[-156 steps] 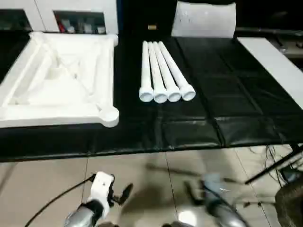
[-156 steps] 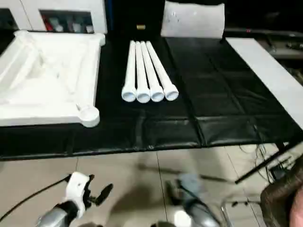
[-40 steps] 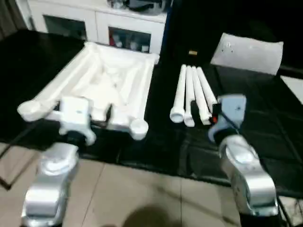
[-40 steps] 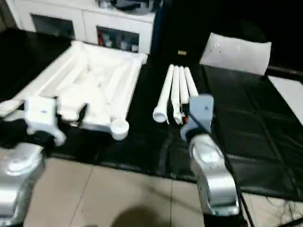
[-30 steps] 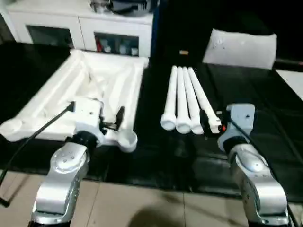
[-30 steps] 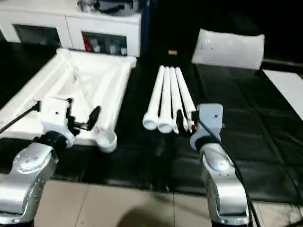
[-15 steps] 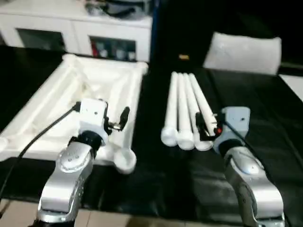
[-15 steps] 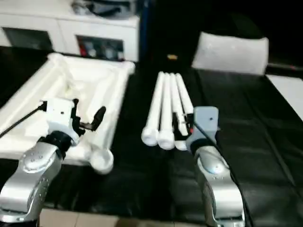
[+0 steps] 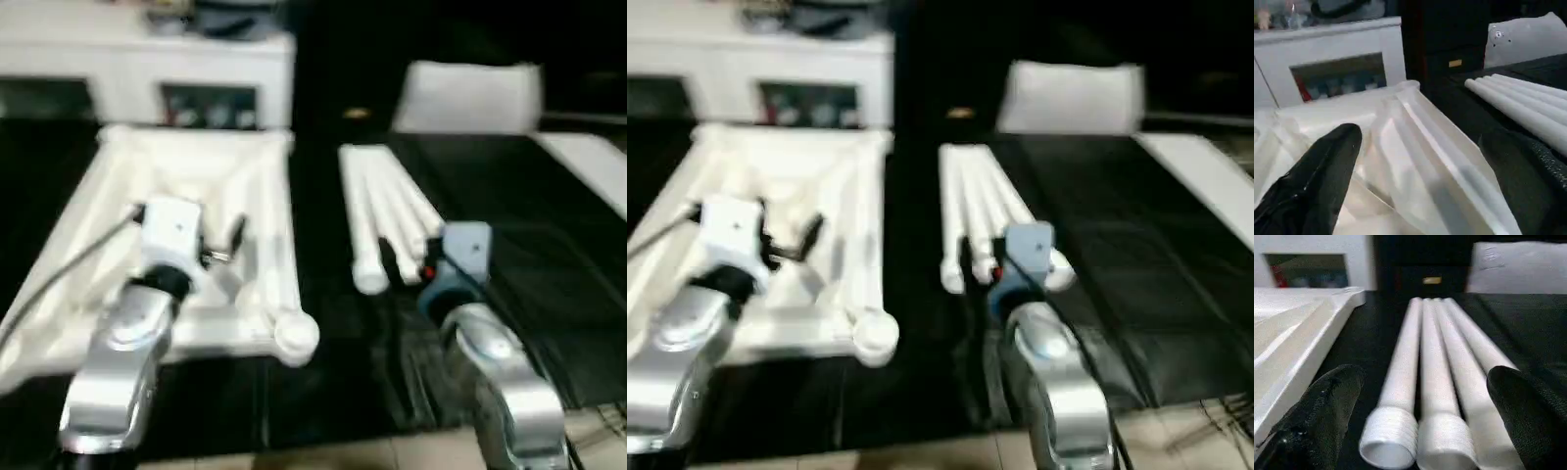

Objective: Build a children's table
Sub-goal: Move to table

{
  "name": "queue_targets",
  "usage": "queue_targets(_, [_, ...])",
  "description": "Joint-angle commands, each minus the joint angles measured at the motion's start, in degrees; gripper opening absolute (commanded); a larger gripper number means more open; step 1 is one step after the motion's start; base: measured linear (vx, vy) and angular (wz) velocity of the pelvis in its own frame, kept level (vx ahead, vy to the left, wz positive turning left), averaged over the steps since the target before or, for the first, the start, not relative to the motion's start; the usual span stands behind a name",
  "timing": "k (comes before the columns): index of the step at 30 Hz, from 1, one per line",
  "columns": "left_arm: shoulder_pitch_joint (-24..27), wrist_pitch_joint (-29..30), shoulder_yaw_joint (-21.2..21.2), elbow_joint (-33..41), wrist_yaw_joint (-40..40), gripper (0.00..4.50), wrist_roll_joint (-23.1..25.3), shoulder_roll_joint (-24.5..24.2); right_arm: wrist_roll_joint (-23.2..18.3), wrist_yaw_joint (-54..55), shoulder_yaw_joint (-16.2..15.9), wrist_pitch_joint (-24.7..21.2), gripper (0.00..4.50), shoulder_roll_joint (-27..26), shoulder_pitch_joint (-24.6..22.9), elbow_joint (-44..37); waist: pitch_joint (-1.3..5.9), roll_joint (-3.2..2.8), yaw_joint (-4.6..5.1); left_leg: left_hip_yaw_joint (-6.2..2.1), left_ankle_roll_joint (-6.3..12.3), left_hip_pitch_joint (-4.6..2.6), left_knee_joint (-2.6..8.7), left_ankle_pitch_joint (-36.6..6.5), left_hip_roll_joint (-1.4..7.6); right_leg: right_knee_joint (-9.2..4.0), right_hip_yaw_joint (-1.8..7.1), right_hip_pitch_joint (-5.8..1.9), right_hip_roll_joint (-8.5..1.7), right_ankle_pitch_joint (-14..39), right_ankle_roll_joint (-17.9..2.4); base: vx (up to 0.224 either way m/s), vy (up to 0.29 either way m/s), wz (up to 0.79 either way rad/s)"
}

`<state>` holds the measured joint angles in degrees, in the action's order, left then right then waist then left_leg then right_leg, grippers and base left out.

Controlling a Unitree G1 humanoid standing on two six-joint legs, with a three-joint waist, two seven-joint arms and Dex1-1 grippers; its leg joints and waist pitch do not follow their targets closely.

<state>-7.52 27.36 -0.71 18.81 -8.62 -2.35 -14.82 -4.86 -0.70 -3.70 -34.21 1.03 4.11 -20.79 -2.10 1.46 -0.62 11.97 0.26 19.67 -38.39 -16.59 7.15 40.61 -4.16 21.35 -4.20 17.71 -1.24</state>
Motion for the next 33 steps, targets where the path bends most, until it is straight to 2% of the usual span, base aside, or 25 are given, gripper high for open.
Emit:
queue_targets(1, [-0.5,1.1,1.2,0.3,0.4,4.46,0.6,1.0,0.1,-0.1,1.2,0.4,4.50,1.1,0.3,0.2,1.41,-1.58,0.10,-6.43,-9.11,1.24,14.43,-35.7,8.04,-2.05,-0.32,-3.07,-2.07,-2.3,-1.1,-0.138,0.164,-0.43])
queue_targets(2, [-0.2,1.5,0.7,0.7,0.9,4.46,-0.2,2.0,0.3,-0.2,1.1,0.3,4.50,1.2,0.4,0.3,2.16,-1.86,0.72,-7.64,-15.69,-2.00,12.63,-36.1,8.25,-5.11,1.26,-1.27,-2.85,2.4,-2.8,-0.062,0.111,-0.03])
queue_targets(3, [0.0,1.7,0.9,1.0,1.5,4.46,0.2,2.1,0.2,-0.4,1.2,0.3,4.50,1.1,0.4,0.4,1.73,-2.65,2.30,-10.23,-16.44,-2.01,13.49,-34.0,11.74,-4.78,0.87,-1.25,-1.89,2.1,-3.1,-0.062,0.111,-0.03])
queue_targets(5, [0.2,1.8,1.0,1.2,2.0,4.46,0.5,2.3,0.1,-0.5,1.3,0.3,4.50,1.0,0.4,0.4,1.87,-2.66,2.92,-11.35,-10.02,-2.05,15.19,-24.3,14.97,-1.50,0.58,-0.25,-1.12,-1.6,-0.3,-0.055,0.014,0.10])
queue_targets(7, [0.6,2.6,0.4,1.6,3.2,4.46,0.0,3.5,0.0,-0.8,1.2,0.2,4.50,1.1,0.5,0.3,1.66,-2.54,2.76,-8.49,-5.07,-0.85,14.23,-20.7,12.47,-1.96,0.85,-0.22,-1.34,-1.6,-0.3,-0.056,-0.055,0.11])
queue_targets(8, [1.1,3.2,0.5,2.0,3.7,4.46,0.3,3.9,-0.1,-1.1,1.1,0.0,4.50,1.3,0.7,0.3,2.31,-0.99,2.78,-7.52,-1.89,-0.56,11.44,-19.6,8.99,-5.71,2.84,-1.03,-2.92,-1.6,-1.1,-0.030,-0.148,-0.05])
queue_targets(9, [1.6,3.4,0.7,2.3,4.0,4.46,0.6,4.2,-0.5,-1.5,1.2,-0.2,4.50,1.5,1.1,0.3,2.64,0.29,1.77,-4.37,-0.53,2.23,6.47,-13.4,3.44,-10.29,4.79,-2.14,-6.34,0.9,-4.6,-0.030,-0.148,-0.05])
queue_targets(10, [2.2,3.3,0.8,2.8,4.0,4.46,0.7,4.4,-0.3,-1.9,0.9,-0.5,4.50,2.1,1.4,0.3,3.44,0.76,0.30,-3.94,0.23,2.58,4.51,-6.5,2.42,-10.74,5.65,-3.09,-7.79,1.0,-3.7,-0.028,-0.172,-0.05])
queue_targets(11, [2.5,3.3,0.8,3.0,3.9,4.46,0.8,4.5,-0.3,-2.2,0.8,-0.6,4.50,2.5,1.5,0.3,3.10,2.16,-0.81,-4.70,1.06,2.27,4.87,0.0,3.81,-10.73,6.64,-2.32,-8.39,4.5,-0.2,-0.038,-0.141,-0.05])
queue_targets(14, [3.6,3.1,0.9,4.1,4.6,4.46,1.3,4.5,-0.8,-4.5,0.1,-1.3,4.50,3.5,1.9,0.3,2.70,0.91,-1.35,-4.44,0.07,2.16,7.27,-0.6,5.14,-9.63,4.58,-1.79,-4.90,3.4,-1.2,-0.025,-0.107,-0.05])
queue_targets(15, [3.8,3.2,0.8,4.6,5.0,4.46,1.8,4.3,-0.7,-5.7,-0.9,-1.4,4.50,4.2,2.0,-0.1,2.24,2.01,-1.88,-6.37,2.70,4.88,8.65,-2.3,4.06,-9.05,1.49,-3.94,-5.30,2.9,-3.0,-0.013,-0.074,-0.03])
queue_targets(16, [3.9,3.3,0.8,4.9,5.2,4.46,2.0,4.2,-0.6,-6.1,-1.2,-1.5,4.50,4.5,2.1,-0.2,2.37,0.41,-1.55,-7.24,3.61,4.29,9.14,-3.6,4.33,-9.12,0.22,-3.80,-4.68,3.3,-4.2,-0.023,-0.053,0.18])
queue_targets(18, [3.8,4.5,-0.6,5.5,5.5,4.46,0.8,4.9,-0.9,-7.4,-2.1,-1.8,4.50,5.0,2.0,-0.5,2.56,-1.55,0.28,-13.94,7.33,1.84,10.55,-10.1,7.94,-6.11,-2.14,-2.90,-1.44,0.6,-9.5,0.001,-0.055,0.51])
queue_targets(20, [3.7,4.7,-1.7,6.2,5.3,4.46,-0.5,5.5,-1.4,-7.4,-2.0,-1.8,4.50,4.8,1.8,-0.4,2.17,-1.25,1.68,-17.93,11.14,0.91,11.73,-11.4,7.25,-3.73,-0.87,-1.88,-0.20,4.1,-10.7,-0.002,-0.078,0.58])
queue_targets(22, [3.8,4.7,-1.5,6.6,5.1,4.46,0.0,5.0,-1.6,-7.3,-2.0,-1.7,4.50,4.8,1.7,-0.2,1.45,0.03,0.47,-14.85,5.81,4.84,10.08,-13.1,1.41,-8.18,1.44,-3.45,-5.32,4.0,-13.6,-0.024,-0.094,0.58])
queue_targets(23, [3.9,4.8,-1.4,6.7,5.0,4.46,0.1,4.8,-1.6,-7.2,-2.0,-1.7,4.50,4.8,1.7,-0.1,1.24,1.72,-1.38,-11.09,3.16,6.44,2.48,-6.4,-0.04,-14.46,1.72,-5.25,-13.95,18.2,-7.1,-0.052,-0.070,0.39])
queue_targets(24, [4.1,4.1,-1.3,6.9,4.9,4.46,0.4,4.7,-1.2,-7.1,-1.9,-0.9,4.50,4.7,1.6,0.1,1.28,2.07,-1.65,-10.15,0.77,7.58,-5.45,0.1,1.52,-16.57,2.79,-5.41,-19.32,23.6,0.0,-0.052,-0.070,0.39])
queue_targets(25, [4.1,4.8,-0.9,7.2,5.1,4.46,1.2,4.2,-1.2,-6.8,-1.5,-0.6,4.50,4.4,1.5,0.2,1.10,2.23,-1.60,-10.33,-0.10,8.45,-6.97,-0.2,1.73,-15.97,2.40,-4.87,-20.01,21.9,4.4,-0.035,-0.017,0.35])
queue_targets(26, [4.2,4.5,-0.2,7.2,5.1,4.46,2.2,3.6,-1.5,-6.7,-1.1,-0.7,4.50,4.0,1.5,0.1,1.27,2.36,-2.19,-9.85,-3.55,6.88,-5.60,-3.0,1.75,-13.54,5.55,-4.15,-15.99,15.5,5.0,-0.013,0.023,0.18])
queue_targets(27, [4.1,4.5,0.4,7.2,5.0,4.46,2.9,3.1,-1.6,-6.3,-0.6,-0.6,4.50,3.6,1.4,0.1,1.78,3.39,-2.96,-8.55,-2.79,7.30,-1.70,-0.9,1.73,-11.58,3.96,-8.06,-11.27,7.4,-4.7,-0.013,0.023,0.18])
queue_targets(28, [4.0,4.5,0.7,7.0,5.0,4.46,3.0,3.1,-1.9,-6.0,0.0,-0.7,4.50,3.1,1.3,0.0,1.77,2.07,-3.46,-8.37,-1.85,5.26,1.95,2.9,2.64,-10.95,1.78,-7.06,-8.99,3.1,-9.4,0.006,0.053,0.04])
queue_targets(29, [3.9,4.5,0.8,6.8,5.0,4.46,3.0,3.2,-2.0,-5.9,0.2,-0.8,4.50,3.0,1.2,0.0,2.13,-0.41,-2.44,-8.58,-1.14,1.05,7.09,9.2,5.09,-8.46,-1.94,-5.52,-3.17,-3.2,-12.3,0.016,0.109,0.09])
queue_targets(30, [3.6,5.0,0.8,6.5,5.1,4.46,3.1,3.3,-2.0,-5.8,0.4,-0.8,4.50,2.8,1.0,0.0,3.07,-3.18,-0.68,-12.57,-0.42,-2.13,7.95,17.5,10.41,-3.77,-1.89,-2.33,-0.05,-9.4,-7.8,0.016,0.109,0.09])
queue_targets(32, [2.9,4.6,0.0,5.8,5.3,4.46,2.5,3.9,-1.8,-5.1,0.3,-0.6,4.50,2.8,0.5,-0.4,3.54,-3.29,0.50,-15.00,-2.72,-3.48,8.95,26.5,14.24,-0.51,-0.86,1.10,0.21,-1.6,-3.4,0.005,0.060,0.02])
queue_targets(33, [2.4,4.6,-0.8,5.4,5.4,4.46,1.5,4.5,-1.7,-4.3,0.4,-0.5,4.50,2.5,0.1,-0.7,2.84,-3.73,0.29,-14.11,-1.20,-2.11,9.02,26.4,13.46,0.51,-0.03,1.61,0.20,0.9,-1.8,0.000,0.000,0.00])
